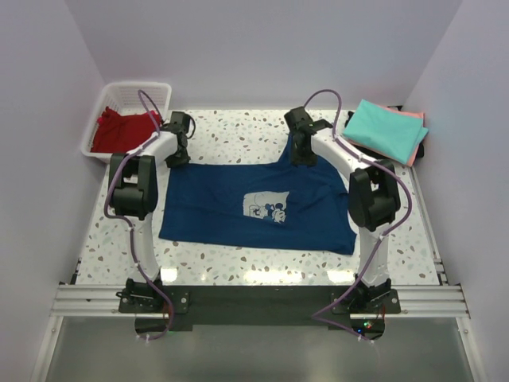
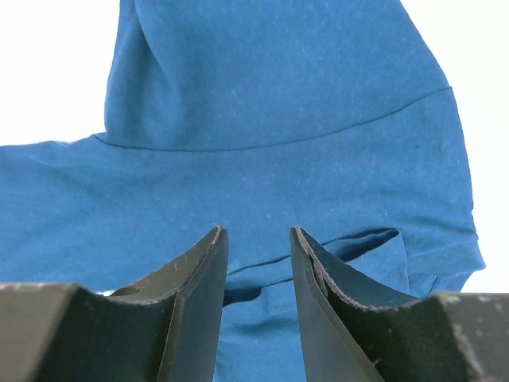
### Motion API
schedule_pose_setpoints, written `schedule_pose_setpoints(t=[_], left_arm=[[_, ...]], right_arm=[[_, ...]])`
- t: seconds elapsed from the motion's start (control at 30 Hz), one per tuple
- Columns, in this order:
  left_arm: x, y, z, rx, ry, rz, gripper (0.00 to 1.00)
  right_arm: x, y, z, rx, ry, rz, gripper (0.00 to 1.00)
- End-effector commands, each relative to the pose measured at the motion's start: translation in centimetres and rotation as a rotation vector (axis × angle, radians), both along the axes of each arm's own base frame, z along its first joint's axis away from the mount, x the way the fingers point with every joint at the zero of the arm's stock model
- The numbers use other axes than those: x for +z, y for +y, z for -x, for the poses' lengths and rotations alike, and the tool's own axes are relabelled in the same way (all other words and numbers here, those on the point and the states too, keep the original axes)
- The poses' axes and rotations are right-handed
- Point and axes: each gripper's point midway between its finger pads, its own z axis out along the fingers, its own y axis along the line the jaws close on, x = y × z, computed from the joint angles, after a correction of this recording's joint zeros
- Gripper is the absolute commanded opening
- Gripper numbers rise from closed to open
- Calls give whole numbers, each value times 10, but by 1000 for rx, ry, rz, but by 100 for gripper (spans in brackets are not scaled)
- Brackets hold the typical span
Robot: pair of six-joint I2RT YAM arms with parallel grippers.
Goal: Fold and stack the t-shirts
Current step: Fold the tshirt
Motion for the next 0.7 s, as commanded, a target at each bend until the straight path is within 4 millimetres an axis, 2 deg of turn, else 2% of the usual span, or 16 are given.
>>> schedule_pose_setpoints(t=[0.0,0.13,0.3,0.5,0.6,0.67], left_arm=[[15,-2,0,12,-11,11,36],[27,-5,-8,9,-50,26,36],[29,-7,-16,-5,-82,38,38],[-8,-16,-15,-31,-12,84,44],[-26,-21,-11,-41,24,105,42],[-39,-22,-5,-46,52,114,34]], right_arm=[[0,-4,4,3,6,18,41],[1,-4,3,3,4,20,41],[1,-4,-1,4,1,22,41],[5,-1,-10,9,-10,27,41],[5,-2,-12,5,-12,28,41],[3,-3,-13,3,-8,31,41]])
